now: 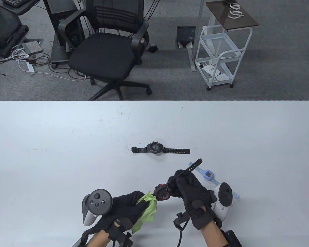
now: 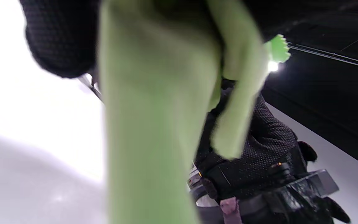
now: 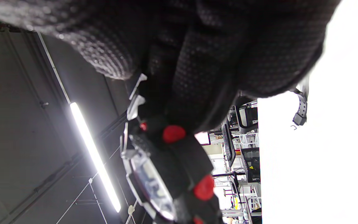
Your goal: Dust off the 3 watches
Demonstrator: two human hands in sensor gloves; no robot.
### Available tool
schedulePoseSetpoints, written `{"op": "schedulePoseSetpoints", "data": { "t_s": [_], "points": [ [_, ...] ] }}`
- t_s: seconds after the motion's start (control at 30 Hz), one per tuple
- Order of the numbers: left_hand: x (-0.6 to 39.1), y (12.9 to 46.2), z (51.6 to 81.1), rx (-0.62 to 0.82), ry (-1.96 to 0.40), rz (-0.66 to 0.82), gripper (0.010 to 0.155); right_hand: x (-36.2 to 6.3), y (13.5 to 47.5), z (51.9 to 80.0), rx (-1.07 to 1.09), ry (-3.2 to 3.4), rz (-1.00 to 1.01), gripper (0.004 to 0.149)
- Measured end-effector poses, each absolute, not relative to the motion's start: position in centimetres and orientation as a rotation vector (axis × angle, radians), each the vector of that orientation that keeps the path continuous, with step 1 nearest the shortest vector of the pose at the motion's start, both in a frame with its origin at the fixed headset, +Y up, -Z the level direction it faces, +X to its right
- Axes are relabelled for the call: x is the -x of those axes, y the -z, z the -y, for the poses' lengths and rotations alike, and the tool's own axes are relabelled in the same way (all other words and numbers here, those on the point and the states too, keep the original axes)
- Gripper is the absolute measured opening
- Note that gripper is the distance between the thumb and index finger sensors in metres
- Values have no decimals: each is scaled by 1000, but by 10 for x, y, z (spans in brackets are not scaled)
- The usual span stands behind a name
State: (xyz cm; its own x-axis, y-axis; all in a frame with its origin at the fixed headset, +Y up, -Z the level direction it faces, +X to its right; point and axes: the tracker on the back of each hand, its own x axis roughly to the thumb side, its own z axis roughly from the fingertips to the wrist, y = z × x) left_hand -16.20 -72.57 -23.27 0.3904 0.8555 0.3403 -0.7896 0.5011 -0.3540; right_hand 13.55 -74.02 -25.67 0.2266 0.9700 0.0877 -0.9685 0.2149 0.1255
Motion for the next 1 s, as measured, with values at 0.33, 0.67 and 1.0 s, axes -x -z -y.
{"op": "schedulePoseSetpoints", "data": {
  "t_s": [0.33, 0.67, 1.0],
  "points": [
    [164, 232, 725, 124, -1044, 511, 43, -138, 257, 740, -150, -1336, -9, 45],
    [165, 233, 725, 123, -1034, 513, 43, -138, 257, 740, -142, -1325, -11, 45],
    [164, 233, 725, 134, -1028, 504, 44, -139, 257, 739, -142, -1326, -8, 45]
  ]
}}
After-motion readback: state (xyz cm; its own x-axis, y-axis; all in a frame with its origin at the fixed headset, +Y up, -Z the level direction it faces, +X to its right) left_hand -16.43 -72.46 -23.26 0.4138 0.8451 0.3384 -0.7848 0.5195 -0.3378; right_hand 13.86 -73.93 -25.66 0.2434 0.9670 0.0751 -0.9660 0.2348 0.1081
